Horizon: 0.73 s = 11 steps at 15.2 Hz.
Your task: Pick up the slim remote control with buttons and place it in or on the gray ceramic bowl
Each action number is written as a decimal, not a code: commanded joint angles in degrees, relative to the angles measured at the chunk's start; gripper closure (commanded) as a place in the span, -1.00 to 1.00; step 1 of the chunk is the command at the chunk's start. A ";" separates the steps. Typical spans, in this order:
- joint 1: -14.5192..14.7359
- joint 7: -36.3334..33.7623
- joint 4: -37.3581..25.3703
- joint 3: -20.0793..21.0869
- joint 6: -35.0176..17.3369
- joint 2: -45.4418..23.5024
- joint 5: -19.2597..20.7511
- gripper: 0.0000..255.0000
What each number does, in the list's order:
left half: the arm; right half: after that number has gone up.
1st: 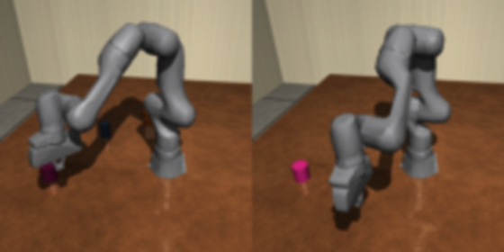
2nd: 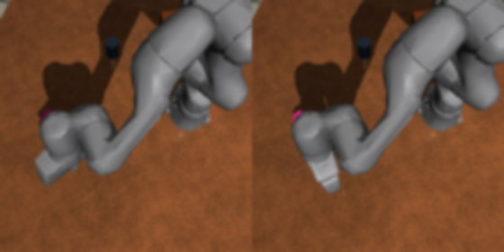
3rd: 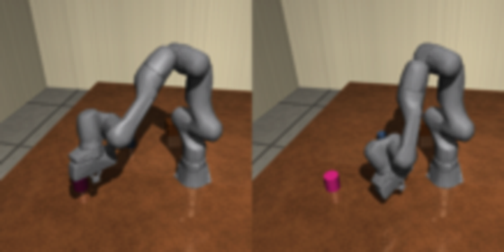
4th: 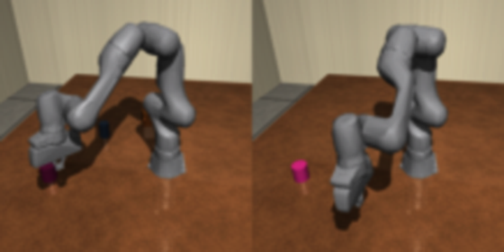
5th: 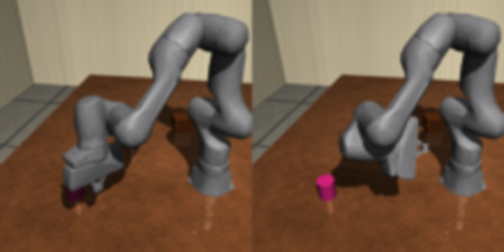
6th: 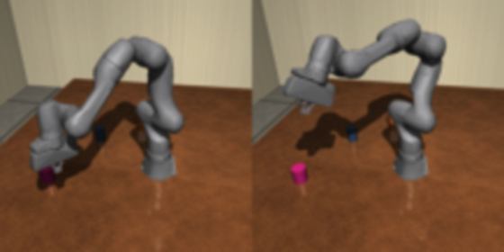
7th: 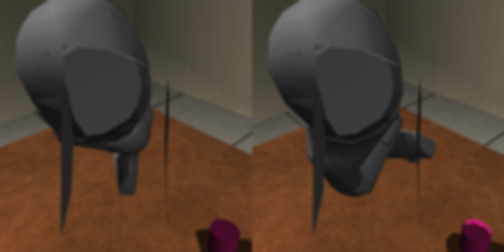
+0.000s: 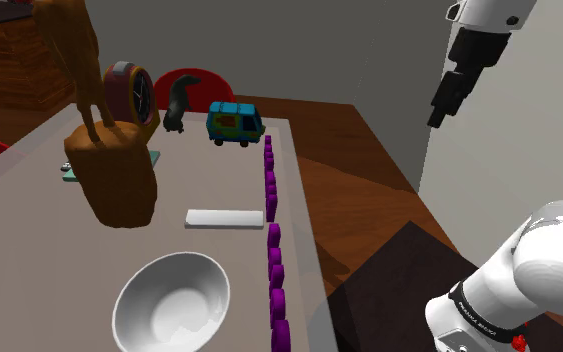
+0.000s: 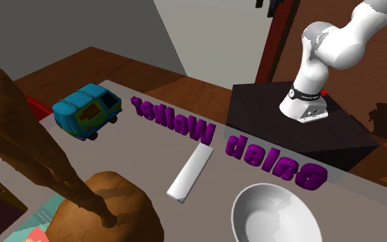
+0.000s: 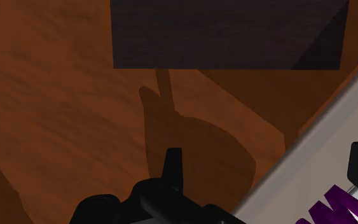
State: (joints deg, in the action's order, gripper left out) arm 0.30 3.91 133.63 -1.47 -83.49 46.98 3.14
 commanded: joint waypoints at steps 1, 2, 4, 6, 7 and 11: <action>0.00 0.00 0.00 0.00 0.00 0.00 0.00 -1.00; 0.50 0.18 0.53 0.30 -1.76 -1.19 -0.33 -1.00; 1.51 0.55 1.38 0.91 -5.25 -3.73 -0.96 -1.00; 2.52 0.94 1.97 1.54 -8.70 -6.48 -1.55 -1.00; 3.00 1.15 2.16 1.87 -10.40 -7.93 -1.84 -1.00; 4.91 2.02 2.28 3.25 -16.98 -14.16 -2.88 -1.00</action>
State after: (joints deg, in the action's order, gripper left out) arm 4.74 5.65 136.15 1.46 -98.79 34.57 0.50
